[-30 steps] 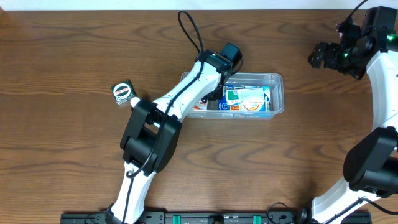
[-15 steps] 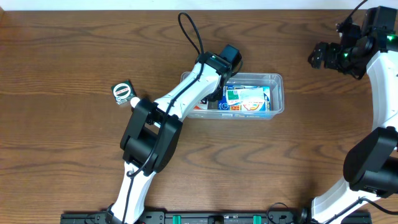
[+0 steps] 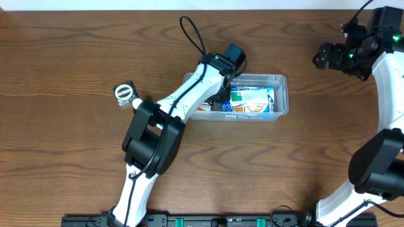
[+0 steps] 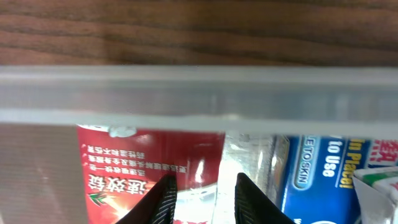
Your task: Pack container
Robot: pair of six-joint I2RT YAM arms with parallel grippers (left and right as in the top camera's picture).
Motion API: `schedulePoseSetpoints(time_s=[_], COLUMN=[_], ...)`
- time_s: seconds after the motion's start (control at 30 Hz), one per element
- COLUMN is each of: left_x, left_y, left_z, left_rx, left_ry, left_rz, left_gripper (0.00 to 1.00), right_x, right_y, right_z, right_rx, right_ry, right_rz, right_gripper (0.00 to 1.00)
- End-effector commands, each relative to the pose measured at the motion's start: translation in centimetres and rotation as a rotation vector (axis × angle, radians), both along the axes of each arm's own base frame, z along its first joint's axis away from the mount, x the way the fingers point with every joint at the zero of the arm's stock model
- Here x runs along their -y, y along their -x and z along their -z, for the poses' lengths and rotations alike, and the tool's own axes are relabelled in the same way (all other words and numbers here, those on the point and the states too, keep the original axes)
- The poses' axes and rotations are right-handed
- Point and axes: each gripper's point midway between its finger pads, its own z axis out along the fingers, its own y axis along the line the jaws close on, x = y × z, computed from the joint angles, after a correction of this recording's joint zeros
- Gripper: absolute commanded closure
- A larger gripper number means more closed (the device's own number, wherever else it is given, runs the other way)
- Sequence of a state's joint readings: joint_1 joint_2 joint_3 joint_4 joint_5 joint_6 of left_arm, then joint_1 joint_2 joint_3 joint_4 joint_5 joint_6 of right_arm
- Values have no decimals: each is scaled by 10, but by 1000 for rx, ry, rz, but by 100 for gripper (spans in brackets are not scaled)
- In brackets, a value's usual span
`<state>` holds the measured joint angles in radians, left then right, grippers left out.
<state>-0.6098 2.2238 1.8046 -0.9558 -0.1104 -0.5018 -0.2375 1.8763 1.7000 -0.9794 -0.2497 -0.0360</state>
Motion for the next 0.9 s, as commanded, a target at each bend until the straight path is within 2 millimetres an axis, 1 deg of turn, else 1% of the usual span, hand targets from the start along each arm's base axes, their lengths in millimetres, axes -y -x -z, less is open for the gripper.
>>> schedulePoseSetpoints(time_s=[0.0, 0.1, 0.3, 0.6, 0.77, 0.87], left_x=[0, 1, 10, 11, 6, -2], left_y=[7, 7, 8, 7, 3, -2], left_z=[13, 13, 14, 14, 12, 8], left_rx=[-41, -44, -53, -52, -39, -29], left_ry=[4, 11, 59, 66, 48, 23], left_rz=[-16, -15, -10, -9, 0, -1], left_gripper=[68, 68, 68, 68, 68, 68], right_x=[2, 2, 2, 2, 2, 2], right_y=[0, 0, 0, 0, 0, 0], right_z=[0, 0, 0, 0, 0, 0], right_rx=[0, 0, 0, 0, 0, 0], right_ry=[-3, -3, -3, -3, -3, -3], right_rz=[8, 8, 8, 8, 8, 8], right_gripper=[1, 1, 1, 1, 1, 1])
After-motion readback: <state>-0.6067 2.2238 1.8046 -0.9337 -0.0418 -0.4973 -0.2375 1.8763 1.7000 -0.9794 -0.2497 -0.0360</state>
